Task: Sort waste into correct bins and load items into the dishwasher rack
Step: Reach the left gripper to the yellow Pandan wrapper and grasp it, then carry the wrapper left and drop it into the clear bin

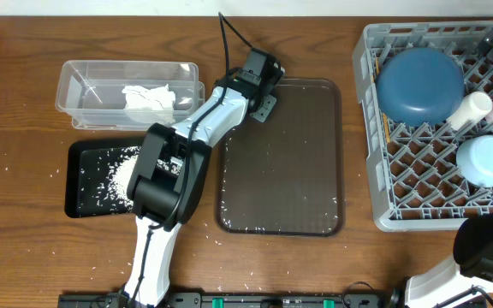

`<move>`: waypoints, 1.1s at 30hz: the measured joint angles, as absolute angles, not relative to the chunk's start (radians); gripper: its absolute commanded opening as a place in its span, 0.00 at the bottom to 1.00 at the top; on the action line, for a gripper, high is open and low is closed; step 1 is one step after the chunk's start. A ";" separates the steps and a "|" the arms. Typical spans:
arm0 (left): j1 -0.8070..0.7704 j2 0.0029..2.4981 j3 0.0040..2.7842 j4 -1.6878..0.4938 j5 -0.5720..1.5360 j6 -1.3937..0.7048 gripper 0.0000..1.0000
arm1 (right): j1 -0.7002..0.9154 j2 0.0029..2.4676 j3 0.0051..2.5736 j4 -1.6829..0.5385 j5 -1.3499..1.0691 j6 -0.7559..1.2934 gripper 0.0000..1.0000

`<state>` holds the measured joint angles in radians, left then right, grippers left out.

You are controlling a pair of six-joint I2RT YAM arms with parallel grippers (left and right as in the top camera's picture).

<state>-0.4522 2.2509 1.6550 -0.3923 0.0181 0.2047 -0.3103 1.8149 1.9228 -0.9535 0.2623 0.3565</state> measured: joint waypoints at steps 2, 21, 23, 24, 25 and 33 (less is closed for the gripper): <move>-0.452 2.259 1.655 -0.392 0.018 0.205 0.30 | -0.310 1.815 1.923 -0.953 0.263 0.356 0.99; -0.424 1.991 1.642 -0.411 0.019 -0.047 0.06 | -0.310 1.815 1.923 -0.953 0.263 0.356 0.99; -0.389 1.911 1.643 -0.412 0.020 -0.118 0.06 | -0.310 1.815 1.923 -0.953 0.262 0.356 0.99; -0.360 1.877 1.644 -0.416 0.020 -0.168 0.06 | -0.310 1.815 1.923 -0.953 0.262 0.356 0.99; -0.339 1.859 1.646 -0.422 0.020 -0.200 0.06 | -0.310 1.815 1.923 -0.953 0.263 0.356 0.99; -0.057 1.853 1.648 -0.599 0.017 -0.682 0.08 | -0.310 1.815 1.923 -0.953 0.263 0.356 0.99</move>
